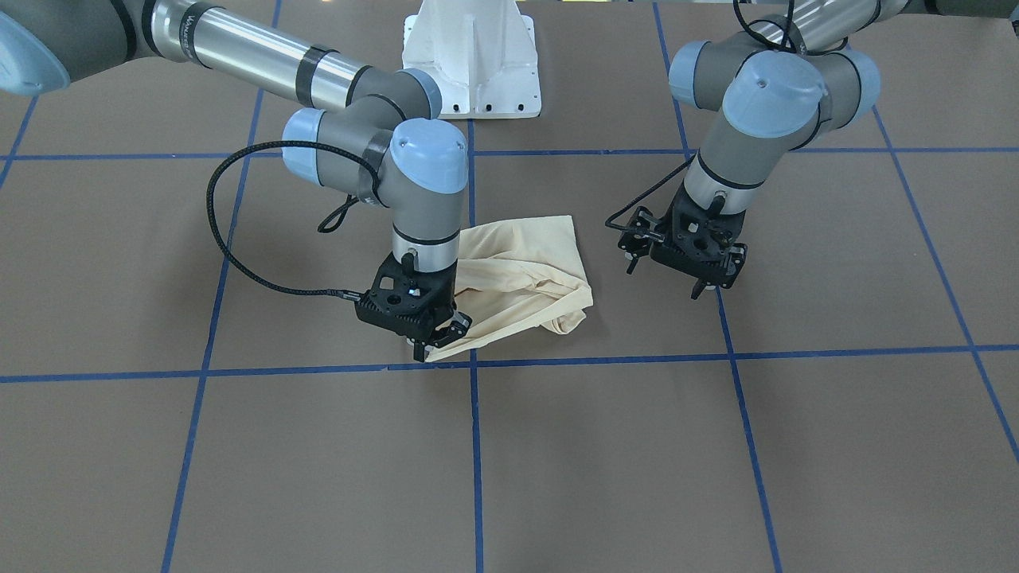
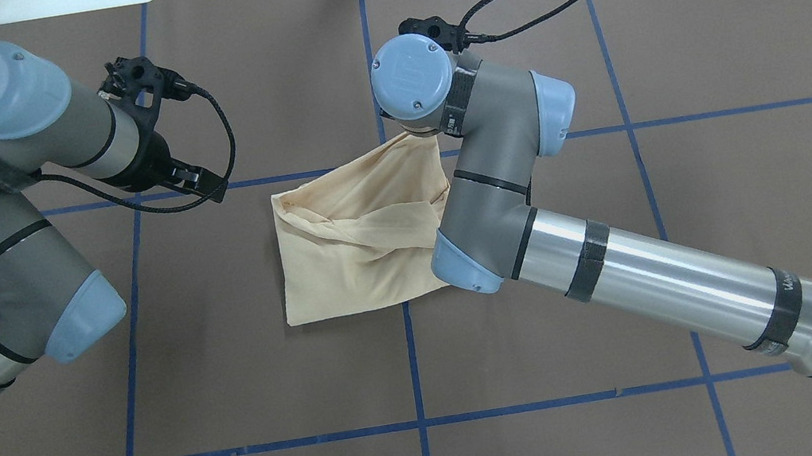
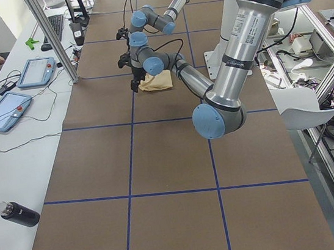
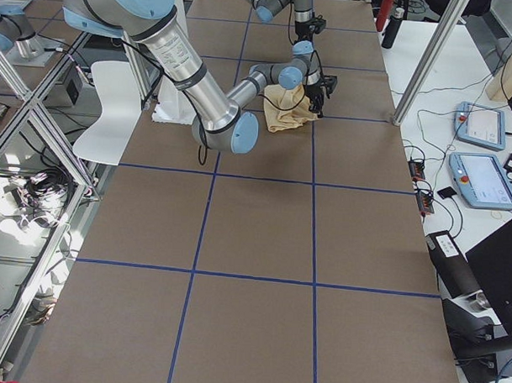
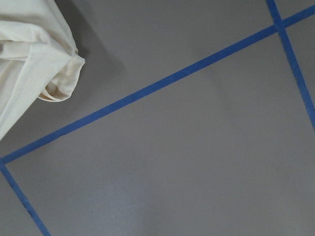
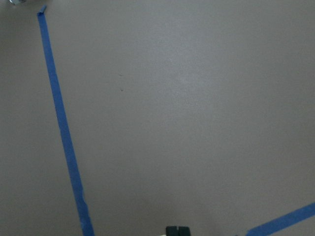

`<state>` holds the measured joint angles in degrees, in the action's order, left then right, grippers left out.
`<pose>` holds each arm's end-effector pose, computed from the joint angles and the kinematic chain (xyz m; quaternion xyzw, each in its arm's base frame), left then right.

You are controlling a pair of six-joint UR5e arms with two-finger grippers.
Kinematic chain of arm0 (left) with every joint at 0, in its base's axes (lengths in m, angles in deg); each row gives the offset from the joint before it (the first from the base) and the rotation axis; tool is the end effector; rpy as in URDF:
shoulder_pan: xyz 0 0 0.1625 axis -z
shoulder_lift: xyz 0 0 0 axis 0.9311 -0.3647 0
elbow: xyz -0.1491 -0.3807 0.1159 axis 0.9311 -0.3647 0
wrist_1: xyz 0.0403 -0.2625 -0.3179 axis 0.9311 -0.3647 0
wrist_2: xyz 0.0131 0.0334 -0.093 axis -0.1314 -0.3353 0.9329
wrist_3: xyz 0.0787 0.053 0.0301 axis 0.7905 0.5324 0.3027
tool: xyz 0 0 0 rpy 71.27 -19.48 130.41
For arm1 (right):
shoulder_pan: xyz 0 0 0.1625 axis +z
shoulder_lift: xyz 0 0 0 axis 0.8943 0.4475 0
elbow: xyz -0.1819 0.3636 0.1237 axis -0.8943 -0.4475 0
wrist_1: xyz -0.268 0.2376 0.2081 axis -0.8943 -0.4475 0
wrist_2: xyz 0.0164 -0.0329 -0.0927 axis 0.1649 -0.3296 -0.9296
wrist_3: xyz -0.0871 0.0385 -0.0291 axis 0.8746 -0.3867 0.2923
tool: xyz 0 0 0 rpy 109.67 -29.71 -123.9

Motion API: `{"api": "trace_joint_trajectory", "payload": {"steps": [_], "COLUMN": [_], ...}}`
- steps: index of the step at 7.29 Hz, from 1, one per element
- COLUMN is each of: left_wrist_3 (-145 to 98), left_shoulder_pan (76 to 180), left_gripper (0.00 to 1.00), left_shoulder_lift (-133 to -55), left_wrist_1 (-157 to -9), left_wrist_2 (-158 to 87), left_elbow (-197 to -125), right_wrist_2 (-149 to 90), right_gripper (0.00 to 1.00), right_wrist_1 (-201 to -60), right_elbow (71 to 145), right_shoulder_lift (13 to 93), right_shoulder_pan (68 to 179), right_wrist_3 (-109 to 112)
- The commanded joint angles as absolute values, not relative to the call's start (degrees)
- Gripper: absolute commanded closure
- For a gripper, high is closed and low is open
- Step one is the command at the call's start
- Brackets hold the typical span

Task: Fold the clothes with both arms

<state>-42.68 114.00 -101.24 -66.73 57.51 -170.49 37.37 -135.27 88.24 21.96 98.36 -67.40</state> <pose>0.3829 -0.5188 0.2896 0.1794 0.4001 0.1681 0.8829 -0.5758 -0.5654 0.2143 0.1253 -0.3413 0.2414 0.8997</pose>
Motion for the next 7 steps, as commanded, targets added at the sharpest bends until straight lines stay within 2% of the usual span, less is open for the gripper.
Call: {"api": "trace_joint_trajectory", "payload": {"steps": [1,3,6,7], "left_wrist_3": [-42.68,-42.68,-42.68,-42.68], "left_shoulder_pan": [113.96,114.05,114.05,114.05], "left_gripper": [0.00,0.00,0.00,0.00], "left_shoulder_lift": [-101.24,-101.24,-101.24,-101.24], "left_wrist_1": [-66.72,-66.72,-66.72,-66.72], "left_wrist_2": [57.59,57.60,57.60,57.60], "left_elbow": [-170.52,-170.61,-170.61,-170.61], "right_wrist_2": [37.44,43.81,41.59,37.39], "right_gripper": [0.01,0.00,0.01,0.06], "right_wrist_1": [-134.46,-135.76,-142.98,-142.81], "right_elbow": [87.99,89.12,99.39,99.68], "right_shoulder_lift": [21.75,20.17,25.67,26.05], "right_shoulder_pan": [98.83,98.93,93.60,89.82], "right_wrist_3": [-66.13,-65.33,-69.60,-71.90]}}
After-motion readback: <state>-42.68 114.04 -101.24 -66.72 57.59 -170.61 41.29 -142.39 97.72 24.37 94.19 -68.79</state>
